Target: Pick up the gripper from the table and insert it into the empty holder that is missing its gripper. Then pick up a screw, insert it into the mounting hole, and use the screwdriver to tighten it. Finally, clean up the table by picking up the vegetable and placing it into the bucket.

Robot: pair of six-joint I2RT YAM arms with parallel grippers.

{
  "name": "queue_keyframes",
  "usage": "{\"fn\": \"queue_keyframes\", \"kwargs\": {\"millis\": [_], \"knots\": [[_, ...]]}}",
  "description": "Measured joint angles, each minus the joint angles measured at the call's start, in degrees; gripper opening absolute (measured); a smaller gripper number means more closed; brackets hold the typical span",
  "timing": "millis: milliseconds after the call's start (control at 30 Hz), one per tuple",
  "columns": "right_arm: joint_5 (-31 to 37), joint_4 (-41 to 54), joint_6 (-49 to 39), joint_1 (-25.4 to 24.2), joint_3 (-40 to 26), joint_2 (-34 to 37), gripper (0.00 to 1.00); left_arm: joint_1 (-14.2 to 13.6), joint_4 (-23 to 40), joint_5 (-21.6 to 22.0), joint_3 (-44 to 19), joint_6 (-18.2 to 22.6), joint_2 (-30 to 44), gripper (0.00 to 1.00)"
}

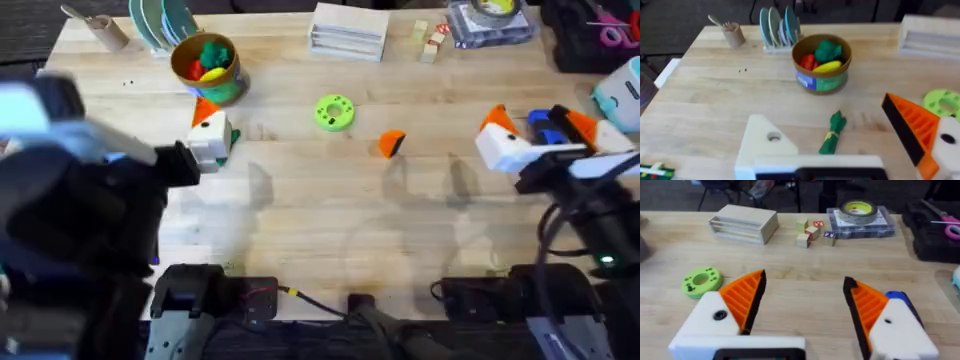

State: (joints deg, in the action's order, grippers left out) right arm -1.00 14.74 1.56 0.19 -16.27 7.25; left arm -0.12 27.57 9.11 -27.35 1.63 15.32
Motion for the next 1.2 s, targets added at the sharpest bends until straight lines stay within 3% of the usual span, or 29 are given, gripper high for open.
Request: {"fn": "queue_keyframes", "kwargs": {"millis": [300, 733, 800, 1033, 1200], "knots": [[-6.9, 4.3, 0.0, 0.0, -12.0, 12.7, 0.991, 0.0, 2.7, -0.1, -7.2, 5.3, 21.4, 0.993], [-12.6, 5.7, 4.8, 0.0, -13.4, 15.1, 0.991, 0.0, 2.5, -0.3, -7.2, 6.0, 39.0, 0.992], [-13.5, 9.2, 5.2, 0.0, -16.4, 18.5, 0.991, 0.0, 2.5, -0.3, -7.2, 6.1, 45.7, 0.993], [-13.9, 16.0, 4.8, 0.0, -26.0, 27.0, 0.991, 0.0, 1.6, -0.5, -7.2, 6.1, 53.7, 0.992], [-13.9, 16.5, 4.8, 0.0, -27.9, 31.1, 0.991, 0.0, 1.2, -2.2, -7.2, 6.1, 55.5, 0.973]]}}
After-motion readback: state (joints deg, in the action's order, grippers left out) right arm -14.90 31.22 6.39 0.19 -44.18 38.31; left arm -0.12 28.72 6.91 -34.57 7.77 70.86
